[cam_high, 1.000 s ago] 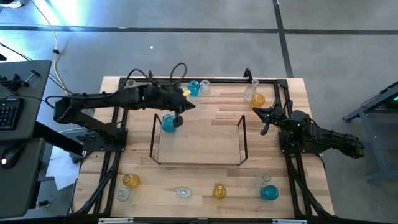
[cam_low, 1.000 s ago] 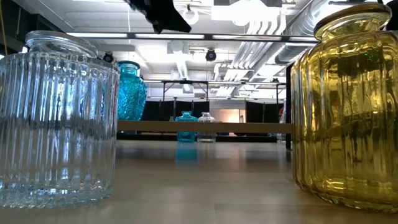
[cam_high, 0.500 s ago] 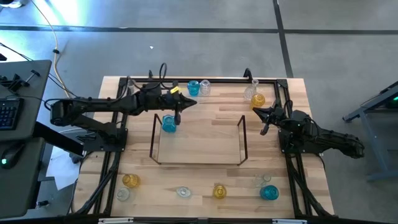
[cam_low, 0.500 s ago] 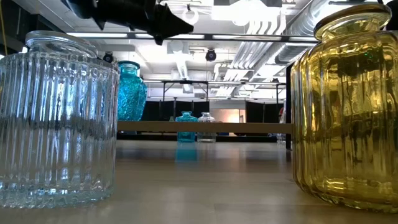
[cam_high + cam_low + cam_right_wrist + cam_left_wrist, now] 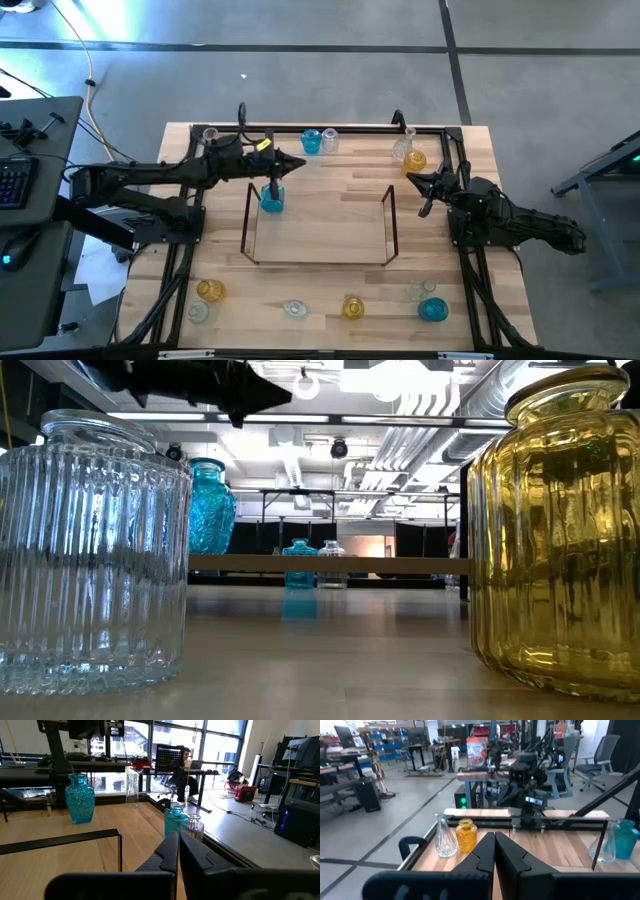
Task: Sort vases onto shelf
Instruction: Put the top right transparent vase on the shelf
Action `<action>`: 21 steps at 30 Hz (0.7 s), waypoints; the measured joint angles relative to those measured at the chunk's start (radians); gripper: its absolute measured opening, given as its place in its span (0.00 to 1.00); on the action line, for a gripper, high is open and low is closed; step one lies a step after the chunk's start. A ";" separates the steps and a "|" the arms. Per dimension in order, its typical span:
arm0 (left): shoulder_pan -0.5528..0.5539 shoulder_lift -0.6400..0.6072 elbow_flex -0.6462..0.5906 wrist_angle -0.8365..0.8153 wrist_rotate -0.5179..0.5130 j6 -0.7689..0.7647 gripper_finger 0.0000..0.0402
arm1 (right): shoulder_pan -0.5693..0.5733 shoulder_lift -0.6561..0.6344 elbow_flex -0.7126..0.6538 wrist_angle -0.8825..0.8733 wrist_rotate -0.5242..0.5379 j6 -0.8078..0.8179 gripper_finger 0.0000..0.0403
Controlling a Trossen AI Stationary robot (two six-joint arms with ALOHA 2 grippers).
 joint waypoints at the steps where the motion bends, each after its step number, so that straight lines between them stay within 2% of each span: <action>1: 0.000 -0.012 0.000 -0.008 0.000 -0.002 0.00 | 0.000 0.000 0.000 0.000 0.000 0.000 0.00; 11: -0.002 -0.104 0.000 -0.090 -0.003 -0.012 0.00 | 0.000 0.000 0.000 0.000 0.000 0.000 0.00; 21: 0.006 -0.093 0.000 -0.113 0.010 -0.024 0.00 | 0.000 0.000 0.000 0.000 0.000 0.000 0.00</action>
